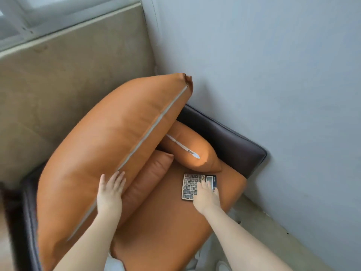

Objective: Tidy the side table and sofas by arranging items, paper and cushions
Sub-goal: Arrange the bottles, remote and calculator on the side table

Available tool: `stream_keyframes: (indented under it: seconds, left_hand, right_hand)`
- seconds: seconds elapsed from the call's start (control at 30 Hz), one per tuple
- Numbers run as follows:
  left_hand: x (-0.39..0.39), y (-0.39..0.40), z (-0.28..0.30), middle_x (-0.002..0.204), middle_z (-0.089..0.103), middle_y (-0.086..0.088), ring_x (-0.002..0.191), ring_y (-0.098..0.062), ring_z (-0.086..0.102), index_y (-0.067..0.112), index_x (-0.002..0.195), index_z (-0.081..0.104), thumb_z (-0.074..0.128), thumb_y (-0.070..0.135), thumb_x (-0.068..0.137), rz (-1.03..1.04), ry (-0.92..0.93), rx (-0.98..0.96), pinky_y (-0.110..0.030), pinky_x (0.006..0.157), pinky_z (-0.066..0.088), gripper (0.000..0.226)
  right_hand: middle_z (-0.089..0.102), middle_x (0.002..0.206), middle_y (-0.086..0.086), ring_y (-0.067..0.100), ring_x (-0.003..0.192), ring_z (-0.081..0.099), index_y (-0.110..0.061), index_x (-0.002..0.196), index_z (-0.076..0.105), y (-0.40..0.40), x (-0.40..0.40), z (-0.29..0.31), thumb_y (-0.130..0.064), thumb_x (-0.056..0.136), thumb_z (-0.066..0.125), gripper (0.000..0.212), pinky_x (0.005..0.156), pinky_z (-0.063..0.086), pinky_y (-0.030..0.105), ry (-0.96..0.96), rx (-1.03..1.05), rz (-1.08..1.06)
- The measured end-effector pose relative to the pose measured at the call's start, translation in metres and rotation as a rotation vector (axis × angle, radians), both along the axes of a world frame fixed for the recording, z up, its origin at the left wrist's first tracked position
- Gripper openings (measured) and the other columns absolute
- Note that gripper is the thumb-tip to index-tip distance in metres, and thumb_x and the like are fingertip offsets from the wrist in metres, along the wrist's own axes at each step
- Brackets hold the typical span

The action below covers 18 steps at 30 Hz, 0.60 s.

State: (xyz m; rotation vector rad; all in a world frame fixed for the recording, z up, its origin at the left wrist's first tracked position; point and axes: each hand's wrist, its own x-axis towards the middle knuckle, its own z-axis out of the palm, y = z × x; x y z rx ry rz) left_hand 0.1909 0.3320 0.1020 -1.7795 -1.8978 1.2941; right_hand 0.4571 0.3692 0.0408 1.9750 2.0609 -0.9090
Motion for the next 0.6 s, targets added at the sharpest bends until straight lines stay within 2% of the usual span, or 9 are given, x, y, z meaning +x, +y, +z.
stream_keyframes:
  seconds: [0.13,0.23,0.37,0.47,0.6]
  left_hand:
    - [-0.014,0.001,-0.005,0.160,-0.008,-0.006,0.147,-0.025,-0.007,0.014,0.152,-0.005,0.035,0.054,0.096,0.316,-0.166,0.123,-0.051,0.116,-0.003,0.080]
    - [0.013,0.004,-0.033,0.160,0.000,-0.007,0.147,-0.025,-0.002,0.010,0.152,0.002,0.035,0.051,0.096,0.186,-0.392,0.213,-0.048,0.117,0.004,0.077]
    - [0.073,0.002,-0.089,0.159,0.010,-0.006,0.147,-0.024,0.010,0.010,0.151,0.018,0.046,0.047,0.093,0.031,-0.684,0.215,-0.049,0.118,0.012,0.074]
    - [0.108,0.003,-0.131,0.160,-0.008,-0.005,0.147,-0.023,-0.008,0.010,0.152,-0.003,0.030,0.044,0.099,0.021,-0.748,0.125,-0.047,0.118,-0.003,0.070]
    - [0.130,0.009,-0.181,0.159,-0.015,-0.004,0.146,-0.022,-0.015,0.010,0.150,-0.010,0.023,0.046,0.100,-0.005,-0.762,0.077,-0.047,0.117,-0.007,0.070]
  right_hand:
    - [0.006,0.159,0.001,0.019,0.146,-0.001,-0.014,0.150,0.012,-0.005,-0.006,-0.019,-0.022,0.100,0.032,0.055,0.117,0.006,0.043,-0.015,-0.036,-0.005]
    - [0.007,0.159,0.001,0.019,0.146,0.001,-0.016,0.151,0.011,-0.006,-0.002,-0.039,-0.028,0.101,0.032,0.055,0.117,0.007,0.043,-0.045,-0.048,-0.045]
    - [0.005,0.159,0.002,0.021,0.146,0.000,-0.016,0.151,0.011,0.001,0.005,-0.067,-0.031,0.101,0.031,0.056,0.117,0.006,0.043,-0.059,-0.053,-0.094]
    - [0.006,0.159,0.004,0.022,0.146,-0.001,-0.016,0.151,0.011,0.010,0.014,-0.096,-0.033,0.101,0.033,0.057,0.118,0.006,0.043,-0.067,-0.041,-0.133]
    - [0.003,0.159,0.006,0.023,0.146,-0.002,-0.015,0.151,0.006,0.017,0.025,-0.140,-0.037,0.100,0.034,0.063,0.118,0.005,0.043,-0.085,-0.029,-0.163]
